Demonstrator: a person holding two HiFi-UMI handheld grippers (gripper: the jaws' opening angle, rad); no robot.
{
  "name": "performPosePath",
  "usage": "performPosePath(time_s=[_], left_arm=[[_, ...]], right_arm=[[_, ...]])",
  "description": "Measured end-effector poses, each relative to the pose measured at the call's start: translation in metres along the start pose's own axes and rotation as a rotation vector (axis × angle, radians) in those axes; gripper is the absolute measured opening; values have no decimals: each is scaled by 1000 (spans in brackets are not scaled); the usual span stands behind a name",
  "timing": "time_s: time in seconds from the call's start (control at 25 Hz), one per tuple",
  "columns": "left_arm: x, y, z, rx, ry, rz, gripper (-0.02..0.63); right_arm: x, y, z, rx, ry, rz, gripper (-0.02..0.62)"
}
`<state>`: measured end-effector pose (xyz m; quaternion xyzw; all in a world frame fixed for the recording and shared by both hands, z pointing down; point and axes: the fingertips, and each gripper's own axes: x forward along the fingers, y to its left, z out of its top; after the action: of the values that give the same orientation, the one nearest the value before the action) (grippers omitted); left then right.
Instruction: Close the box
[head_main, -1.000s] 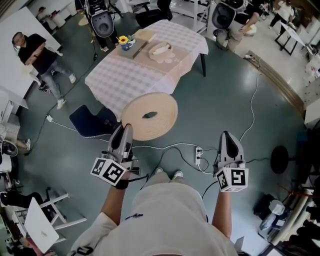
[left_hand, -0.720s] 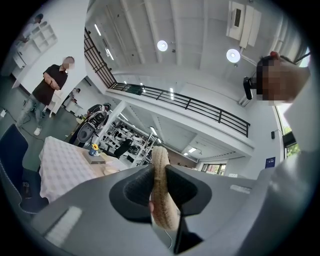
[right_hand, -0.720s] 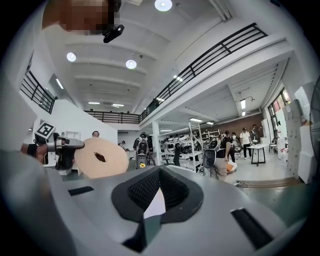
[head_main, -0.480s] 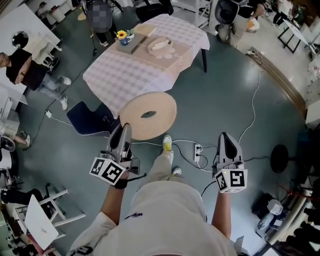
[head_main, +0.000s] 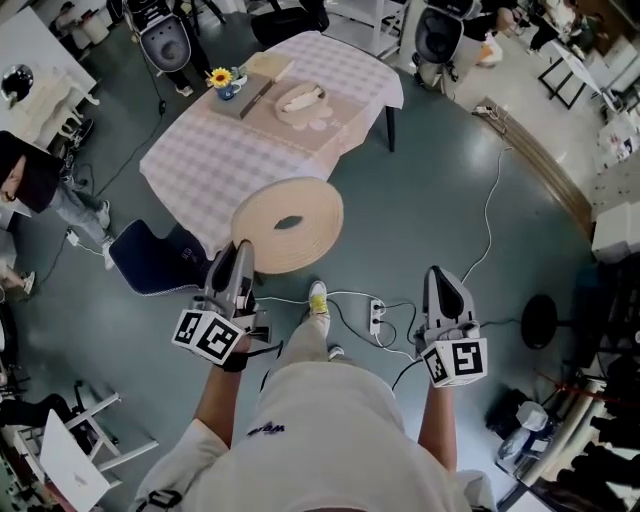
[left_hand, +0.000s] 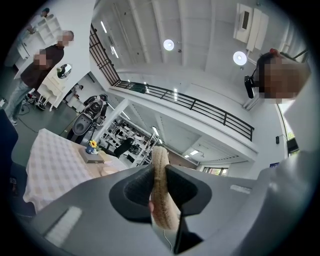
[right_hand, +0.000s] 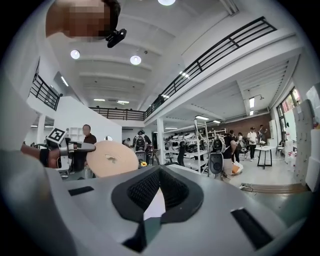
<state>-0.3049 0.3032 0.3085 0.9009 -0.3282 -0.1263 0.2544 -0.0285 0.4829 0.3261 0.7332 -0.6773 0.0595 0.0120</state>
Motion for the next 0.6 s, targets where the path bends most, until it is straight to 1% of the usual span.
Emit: performPosePath(time_s=[0.24, 0.44, 0.6], left_arm=[[47, 25, 0, -25, 22, 0, 74], [74, 53, 18, -33, 20, 7, 74], [94, 75, 27, -39, 11, 21, 74]], right_arm=[[52, -5, 7, 2, 16, 27, 3], [103, 0, 16, 28, 11, 39, 3], [135, -1, 25, 14, 16, 48, 3]])
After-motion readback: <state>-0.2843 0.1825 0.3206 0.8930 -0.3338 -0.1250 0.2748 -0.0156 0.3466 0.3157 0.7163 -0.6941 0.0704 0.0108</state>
